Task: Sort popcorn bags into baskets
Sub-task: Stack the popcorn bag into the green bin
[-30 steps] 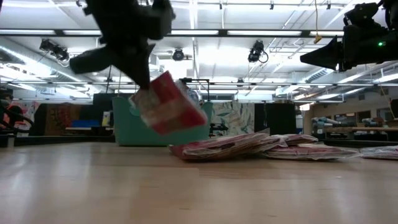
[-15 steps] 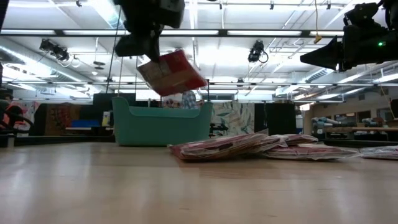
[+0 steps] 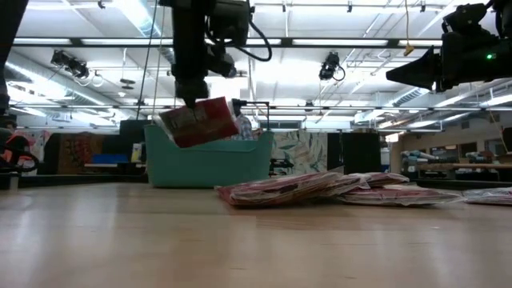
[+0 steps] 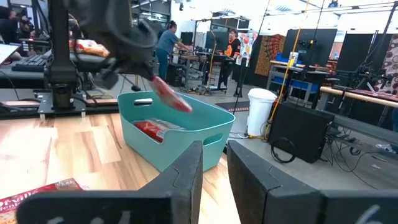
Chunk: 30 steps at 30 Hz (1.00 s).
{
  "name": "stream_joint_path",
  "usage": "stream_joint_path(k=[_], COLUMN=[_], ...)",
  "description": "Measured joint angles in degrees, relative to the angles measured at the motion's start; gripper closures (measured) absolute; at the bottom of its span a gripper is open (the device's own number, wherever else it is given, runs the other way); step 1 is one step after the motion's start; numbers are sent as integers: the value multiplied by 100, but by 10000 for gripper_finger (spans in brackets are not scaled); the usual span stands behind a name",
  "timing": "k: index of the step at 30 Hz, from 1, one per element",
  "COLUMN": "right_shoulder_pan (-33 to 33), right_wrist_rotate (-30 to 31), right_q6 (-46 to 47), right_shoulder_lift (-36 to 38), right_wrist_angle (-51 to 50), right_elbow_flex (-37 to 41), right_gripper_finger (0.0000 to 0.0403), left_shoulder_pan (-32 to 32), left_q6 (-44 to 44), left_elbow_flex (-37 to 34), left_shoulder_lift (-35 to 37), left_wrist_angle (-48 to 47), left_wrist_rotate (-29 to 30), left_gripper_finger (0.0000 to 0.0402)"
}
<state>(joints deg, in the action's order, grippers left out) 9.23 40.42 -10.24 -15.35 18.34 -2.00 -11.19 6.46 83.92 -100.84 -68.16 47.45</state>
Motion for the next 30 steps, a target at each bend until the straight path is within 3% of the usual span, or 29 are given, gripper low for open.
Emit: stream_joint_path(k=[7,14,18,25,30], right_shoulder_pan=[0,0,0,0,0], right_wrist_rotate=[0,0,0,0,0], right_q6=[0,0,0,0,0], right_shoulder_lift=[0,-2,0,-1,0], right_wrist_angle=[-1,0,1,0,-1], right_elbow_flex=[0,0,0,0,0], right_gripper_finger=[322,322,322,322,322], left_shoulder_pan=[-584,-723,-493,231,788], left_q6=[-565,-631,-864,-1749,-2595], left_elbow_flex=[0,-2,-2,-2,0], left_shoulder_lift=[-55,-49,-48,-48,-48], left_wrist_angle=[722,732,884,1894,2366], left_wrist_rotate=[-1031,-997,-1368,-3565,-3672], left_gripper_finger=[390,328,286,263,262])
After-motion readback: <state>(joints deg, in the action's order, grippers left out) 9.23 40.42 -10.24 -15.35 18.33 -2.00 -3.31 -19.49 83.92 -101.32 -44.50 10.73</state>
